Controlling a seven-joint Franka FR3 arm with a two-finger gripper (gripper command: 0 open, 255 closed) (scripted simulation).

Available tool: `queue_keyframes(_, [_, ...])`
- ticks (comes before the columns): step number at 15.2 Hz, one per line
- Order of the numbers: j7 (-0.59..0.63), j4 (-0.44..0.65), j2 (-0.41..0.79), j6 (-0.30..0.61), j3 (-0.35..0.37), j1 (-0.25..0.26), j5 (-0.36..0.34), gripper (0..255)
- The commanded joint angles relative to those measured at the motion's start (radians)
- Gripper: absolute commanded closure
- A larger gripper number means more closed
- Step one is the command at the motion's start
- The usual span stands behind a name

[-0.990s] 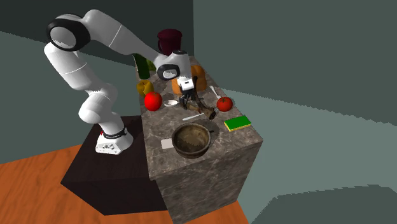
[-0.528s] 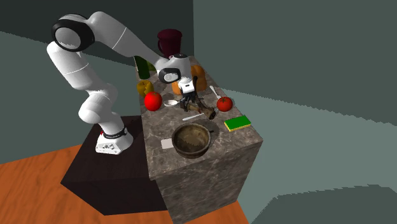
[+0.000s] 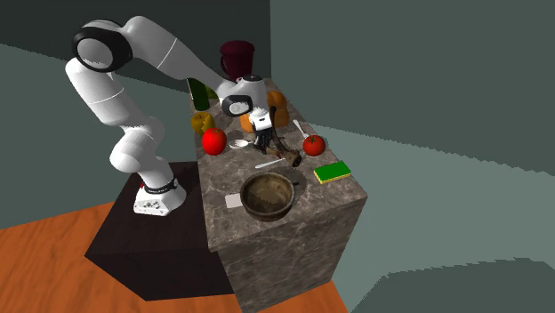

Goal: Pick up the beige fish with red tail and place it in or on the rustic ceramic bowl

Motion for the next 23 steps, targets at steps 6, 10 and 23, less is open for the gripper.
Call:
queue_keyframes(6, [-0.004, 0.005, -0.011, -0.015, -0.002, 0.001, 0.005, 255])
queue_keyframes(10, [-0.019, 0.026, -0.052, -0.076, -0.008, 0.006, 0.023, 255])
queue_keyframes(23, [-0.048, 0.121, -0.155, -0.27, -0.03, 0.015, 0.051, 255])
